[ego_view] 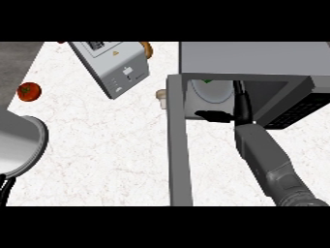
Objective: Pick up the milk, place it into the microwave and close the microwave
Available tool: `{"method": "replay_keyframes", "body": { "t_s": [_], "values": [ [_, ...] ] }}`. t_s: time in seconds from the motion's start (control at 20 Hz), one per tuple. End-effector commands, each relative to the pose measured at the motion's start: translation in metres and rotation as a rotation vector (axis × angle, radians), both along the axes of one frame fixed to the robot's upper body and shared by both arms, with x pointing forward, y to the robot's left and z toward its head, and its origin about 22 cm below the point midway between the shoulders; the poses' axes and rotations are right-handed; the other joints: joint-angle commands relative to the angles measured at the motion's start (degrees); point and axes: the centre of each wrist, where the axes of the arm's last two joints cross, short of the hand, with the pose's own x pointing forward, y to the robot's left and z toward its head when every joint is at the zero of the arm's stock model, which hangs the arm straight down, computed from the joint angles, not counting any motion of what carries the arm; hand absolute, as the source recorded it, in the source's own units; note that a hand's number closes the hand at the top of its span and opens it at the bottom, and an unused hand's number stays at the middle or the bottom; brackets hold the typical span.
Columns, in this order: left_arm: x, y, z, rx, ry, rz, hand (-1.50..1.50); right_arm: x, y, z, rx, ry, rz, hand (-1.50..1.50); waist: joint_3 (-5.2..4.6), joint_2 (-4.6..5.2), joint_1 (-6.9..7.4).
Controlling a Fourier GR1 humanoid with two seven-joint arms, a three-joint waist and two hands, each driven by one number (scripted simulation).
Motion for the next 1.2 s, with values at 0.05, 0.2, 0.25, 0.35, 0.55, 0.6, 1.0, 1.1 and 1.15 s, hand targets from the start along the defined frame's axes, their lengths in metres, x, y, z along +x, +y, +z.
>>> {"method": "replay_keyframes", "body": {
  "t_s": [0.05,0.2,0.25,0.35,0.55,0.6,1.0,1.1,1.15],
  "values": [
    [-0.009,-0.013,-0.001,-0.043,0.033,-0.117,-1.50,-0.022,-0.001,-0.023,0.141,0.014,0.123,-1.50,-0.07,-0.73,-1.45],
    [-0.003,-0.023,-0.011,-0.058,0.009,-0.158,-1.50,-0.039,-0.001,-0.039,0.185,0.023,0.215,-1.50,-0.11,-0.76,-1.61],
    [-0.002,-0.025,-0.013,-0.045,0.033,-0.173,-1.50,-0.048,0.008,-0.048,0.225,0.016,0.190,-1.50,-0.10,-0.71,-1.69],
    [0.009,-0.022,-0.012,-0.062,0.012,-0.175,-1.50,-0.050,-0.008,-0.047,0.264,0.014,0.227,-1.50,-0.13,-0.88,-2.41],
    [0.013,-0.034,-0.001,-0.046,0.010,-0.262,-1.50,-0.081,-0.006,-0.065,0.285,0.006,0.255,-1.50,-0.17,-1.13,-3.14],
    [0.026,-0.048,0.007,-0.003,0.009,-0.288,-1.50,-0.085,-0.004,-0.067,0.279,0.002,0.249,-1.50,-0.14,-0.95,-2.91],
    [0.059,-0.077,0.017,0.097,0.012,-0.353,1.50,-0.137,-0.049,-0.062,0.363,-0.034,0.229,-1.50,-0.18,-0.96,-4.00],
    [0.058,-0.080,0.003,0.096,0.030,-0.372,1.50,-0.143,-0.065,-0.042,0.364,-0.042,0.249,1.50,-0.20,-0.89,-3.20],
    [0.072,-0.092,0.006,0.128,0.029,-0.379,1.50,-0.158,-0.047,-0.046,0.371,-0.054,0.226,1.50,-0.20,-0.86,-3.45]
  ]
}}
